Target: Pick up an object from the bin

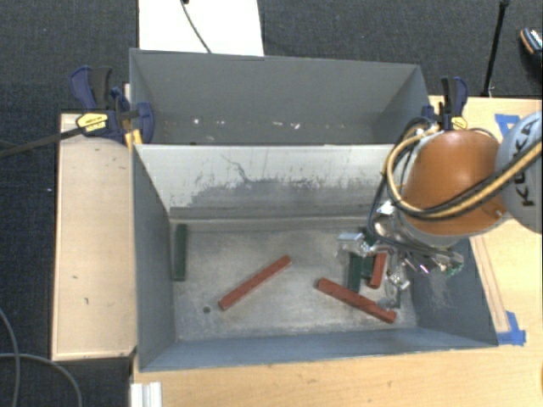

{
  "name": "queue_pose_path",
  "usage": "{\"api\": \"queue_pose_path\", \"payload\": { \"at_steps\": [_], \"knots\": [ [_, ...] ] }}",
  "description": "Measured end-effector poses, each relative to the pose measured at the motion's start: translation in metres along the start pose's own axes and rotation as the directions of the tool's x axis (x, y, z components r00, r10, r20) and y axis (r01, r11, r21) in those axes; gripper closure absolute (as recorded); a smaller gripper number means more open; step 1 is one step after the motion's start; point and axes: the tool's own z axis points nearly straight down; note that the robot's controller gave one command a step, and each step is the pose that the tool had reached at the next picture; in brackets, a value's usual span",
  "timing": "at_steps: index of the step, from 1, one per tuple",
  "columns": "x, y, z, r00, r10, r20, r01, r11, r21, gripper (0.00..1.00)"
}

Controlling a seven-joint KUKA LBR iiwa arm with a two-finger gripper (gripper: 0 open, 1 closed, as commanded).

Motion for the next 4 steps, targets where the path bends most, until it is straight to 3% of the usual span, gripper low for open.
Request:
{"api": "queue_pose_path", "payload": {
  "at_steps": [1, 2, 3, 4],
  "knots": [
    [0.016, -0.015, 0.061, 0.832, -0.554, -0.005, 0.554, 0.832, -0.008, 0.00],
    [-0.005, 0.016, 0.006, 0.826, -0.563, 0.000, 0.563, 0.826, 0.000, 0.00],
    [-0.036, 0.002, 0.063, 0.879, -0.476, -0.001, 0.476, 0.879, -0.005, 0.00],
    [0.003, 0.037, 0.058, 0.847, -0.531, 0.006, 0.531, 0.847, 0.013, 0.00]
  ]
}}
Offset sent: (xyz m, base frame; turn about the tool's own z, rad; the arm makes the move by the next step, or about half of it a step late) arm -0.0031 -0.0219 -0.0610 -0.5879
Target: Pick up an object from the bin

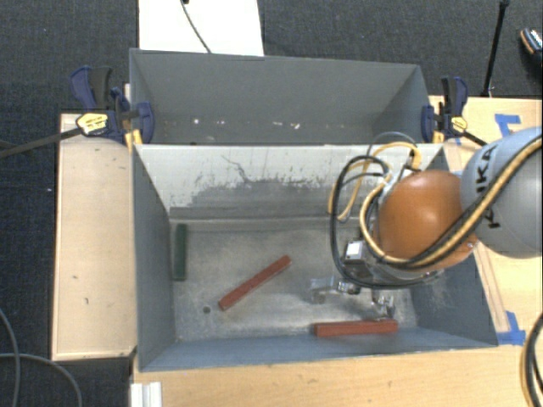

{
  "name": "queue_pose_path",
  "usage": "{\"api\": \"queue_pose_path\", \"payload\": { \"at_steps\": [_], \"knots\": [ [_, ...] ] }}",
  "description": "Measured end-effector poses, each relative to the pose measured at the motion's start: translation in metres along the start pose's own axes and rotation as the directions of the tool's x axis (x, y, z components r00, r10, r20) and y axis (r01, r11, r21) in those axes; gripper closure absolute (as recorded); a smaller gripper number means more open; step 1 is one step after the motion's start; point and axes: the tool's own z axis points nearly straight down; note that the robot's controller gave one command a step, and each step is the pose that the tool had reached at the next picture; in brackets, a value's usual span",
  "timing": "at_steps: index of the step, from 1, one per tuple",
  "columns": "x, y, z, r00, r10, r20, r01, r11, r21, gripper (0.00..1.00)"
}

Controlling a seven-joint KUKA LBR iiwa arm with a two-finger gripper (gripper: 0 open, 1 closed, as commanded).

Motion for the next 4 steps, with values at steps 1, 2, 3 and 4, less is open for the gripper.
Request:
{"api": "queue_pose_path", "payload": {
  "at_steps": [1, 2, 3, 4],
  "knots": [
    [-0.111, 0.027, -0.087, 0.990, -0.143, 0.000, 0.143, 0.990, -0.014, 0.00],
    [-0.147, -0.027, -0.077, 1.000, -0.026, -0.005, 0.026, 1.000, -0.014, 0.00],
    [-0.173, -0.007, 0.009, 0.992, -0.125, -0.007, 0.125, 0.992, -0.026, 0.00],
    [-0.173, -0.010, 0.005, 0.993, -0.118, -0.006, 0.118, 0.993, -0.020, 1.00]
  ]
}}
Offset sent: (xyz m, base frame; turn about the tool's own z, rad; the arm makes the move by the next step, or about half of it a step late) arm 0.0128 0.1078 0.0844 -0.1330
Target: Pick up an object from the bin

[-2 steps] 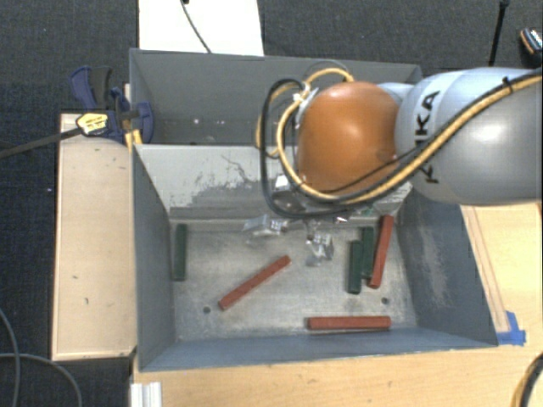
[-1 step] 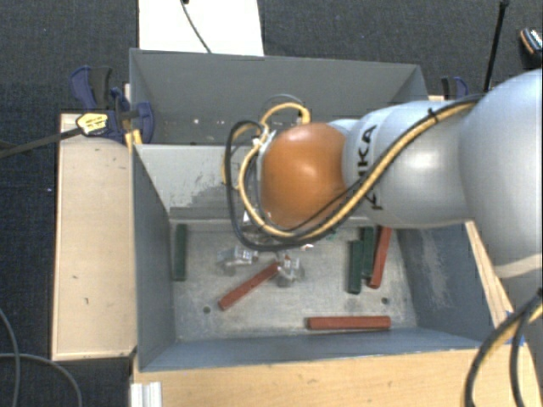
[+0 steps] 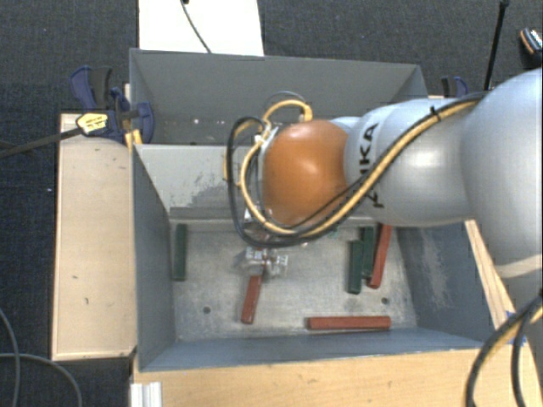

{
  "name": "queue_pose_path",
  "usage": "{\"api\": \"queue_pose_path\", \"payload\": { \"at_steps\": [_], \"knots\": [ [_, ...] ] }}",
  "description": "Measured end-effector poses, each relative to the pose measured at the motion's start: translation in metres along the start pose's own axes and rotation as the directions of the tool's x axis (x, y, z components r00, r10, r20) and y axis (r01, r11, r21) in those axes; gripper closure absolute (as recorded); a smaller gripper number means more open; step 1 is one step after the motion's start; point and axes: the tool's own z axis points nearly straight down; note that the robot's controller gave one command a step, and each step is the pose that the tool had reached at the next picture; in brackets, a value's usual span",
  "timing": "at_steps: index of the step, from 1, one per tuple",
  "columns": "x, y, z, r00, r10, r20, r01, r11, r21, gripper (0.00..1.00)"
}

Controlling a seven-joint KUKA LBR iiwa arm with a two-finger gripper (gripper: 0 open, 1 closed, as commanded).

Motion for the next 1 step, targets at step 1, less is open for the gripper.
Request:
{"api": "queue_pose_path", "payload": {
  "at_steps": [1],
  "knots": [
    [-0.0399, -0.0021, -0.1431, 0.999, -0.045, 0.005, 0.045, 0.999, 0.009, 1.00]
  ]
}}
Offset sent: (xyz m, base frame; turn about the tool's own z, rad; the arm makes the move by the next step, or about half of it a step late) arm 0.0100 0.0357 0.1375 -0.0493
